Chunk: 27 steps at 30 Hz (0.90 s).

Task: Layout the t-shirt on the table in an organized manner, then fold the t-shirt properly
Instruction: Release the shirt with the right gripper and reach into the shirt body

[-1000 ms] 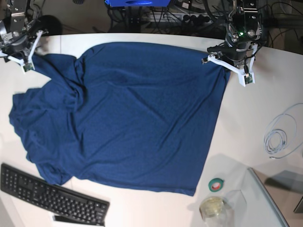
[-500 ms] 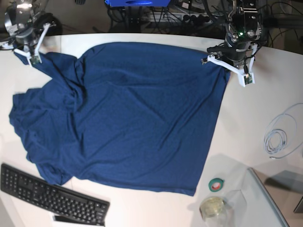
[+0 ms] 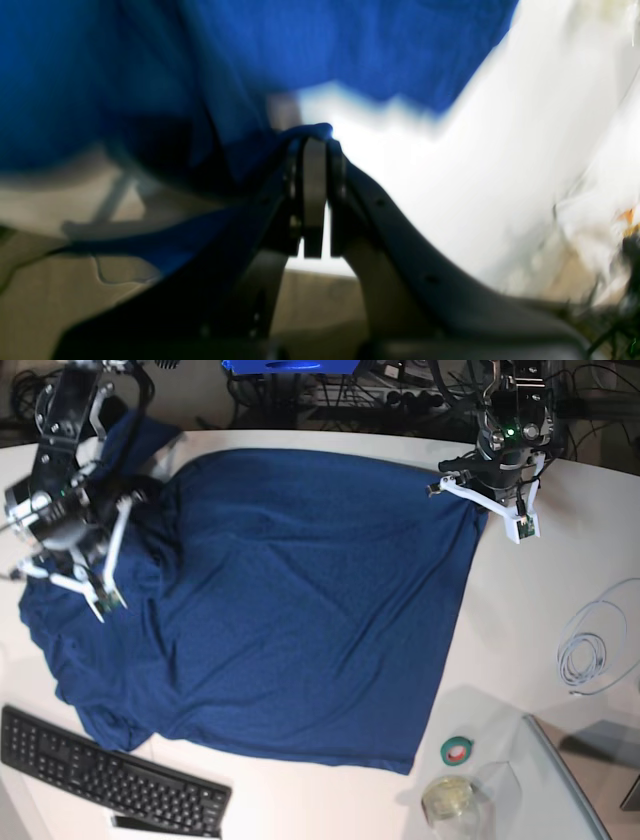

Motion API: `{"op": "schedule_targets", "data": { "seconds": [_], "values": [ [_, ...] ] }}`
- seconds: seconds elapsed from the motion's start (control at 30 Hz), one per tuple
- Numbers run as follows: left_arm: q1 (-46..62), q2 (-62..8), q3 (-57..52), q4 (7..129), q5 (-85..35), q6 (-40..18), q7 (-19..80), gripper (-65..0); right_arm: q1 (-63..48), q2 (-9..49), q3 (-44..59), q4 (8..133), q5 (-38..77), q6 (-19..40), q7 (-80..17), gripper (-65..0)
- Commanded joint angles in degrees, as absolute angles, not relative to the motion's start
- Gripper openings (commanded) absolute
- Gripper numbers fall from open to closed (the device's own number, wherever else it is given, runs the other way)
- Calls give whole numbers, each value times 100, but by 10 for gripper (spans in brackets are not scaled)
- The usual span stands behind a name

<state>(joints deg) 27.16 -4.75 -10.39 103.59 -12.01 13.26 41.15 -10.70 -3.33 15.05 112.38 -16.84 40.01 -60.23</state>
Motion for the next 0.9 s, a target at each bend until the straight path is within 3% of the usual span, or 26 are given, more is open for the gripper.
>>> {"op": "schedule_targets", "data": {
  "seconds": [0.0,0.23,0.4,0.6,0.63,0.7,0.8,0.87],
  "values": [
    [2730,-505,-1059,10440,-1156,1332,4013,-650,-901,-356,1385,11336,-1736,4000,-6149,-650],
    [2721,-514,-1059,10431,-1059,1332,4004,-650,207,-611,523,11327,-1745,4000,-7020,-650],
    [2721,-330,-998,10431,-163,1332,3996,-650,1051,-725,-57,11055,-1745,4000,-7363,-647],
    [2730,-295,-989,10431,84,1332,3996,-650,1763,-760,-541,9262,-1736,4000,-6853,-633],
    [2730,-295,-989,10431,84,1332,3996,-650,1851,-760,-620,8901,-1736,4000,-6738,-603],
    [2730,-295,-989,10431,84,1332,3996,-650,2009,-760,-840,8215,-1736,4000,-6607,-474],
    [2730,-295,-989,10431,84,1332,3996,-650,1895,-752,-884,8374,-1754,4000,-6580,-279],
    [2721,-295,-989,10431,84,1332,3996,-650,1552,-716,-725,9077,-1798,3890,-6422,-257]
  ]
}}
